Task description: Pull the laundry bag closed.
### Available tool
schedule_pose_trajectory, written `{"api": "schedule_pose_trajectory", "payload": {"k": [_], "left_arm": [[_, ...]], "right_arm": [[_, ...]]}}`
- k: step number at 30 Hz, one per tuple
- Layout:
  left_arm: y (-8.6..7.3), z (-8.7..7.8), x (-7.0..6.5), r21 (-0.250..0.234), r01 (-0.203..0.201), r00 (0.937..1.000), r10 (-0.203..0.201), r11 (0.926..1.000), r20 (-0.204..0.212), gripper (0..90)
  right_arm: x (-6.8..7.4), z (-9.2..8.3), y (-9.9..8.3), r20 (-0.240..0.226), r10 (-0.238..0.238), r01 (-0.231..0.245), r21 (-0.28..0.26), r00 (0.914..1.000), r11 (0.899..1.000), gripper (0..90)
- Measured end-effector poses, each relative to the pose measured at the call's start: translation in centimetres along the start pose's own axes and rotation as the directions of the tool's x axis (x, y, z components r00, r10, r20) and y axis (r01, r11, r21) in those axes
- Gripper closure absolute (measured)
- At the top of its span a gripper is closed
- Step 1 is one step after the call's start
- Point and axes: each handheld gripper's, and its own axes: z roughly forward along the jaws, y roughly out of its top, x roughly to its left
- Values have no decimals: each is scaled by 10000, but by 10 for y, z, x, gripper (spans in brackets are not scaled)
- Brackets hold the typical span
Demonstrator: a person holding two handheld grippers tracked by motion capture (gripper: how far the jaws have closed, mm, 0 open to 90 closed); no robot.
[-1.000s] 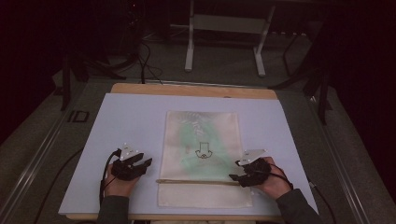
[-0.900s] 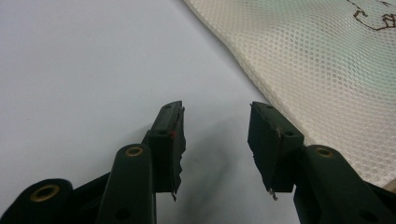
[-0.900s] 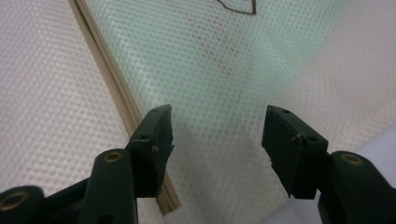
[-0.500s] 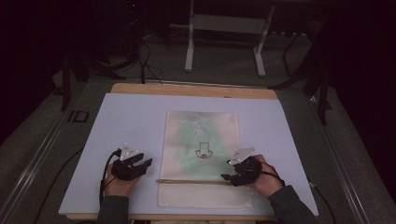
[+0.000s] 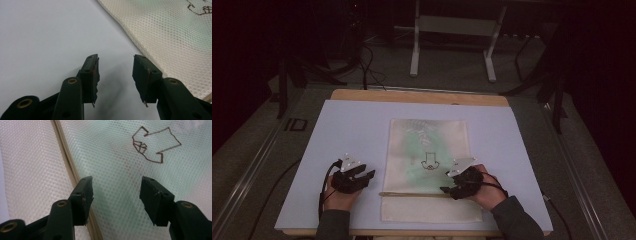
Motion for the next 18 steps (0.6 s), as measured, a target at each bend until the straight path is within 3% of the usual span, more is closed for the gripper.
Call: {"api": "schedule_pose_trajectory", "payload": {"k": [18], "left_arm": [[0,-1,0,-24,27,10000,-27,10000,22,553]], "right_arm": [[9,14,21,-376,-316,314,-70,9988,9995,441]]}}
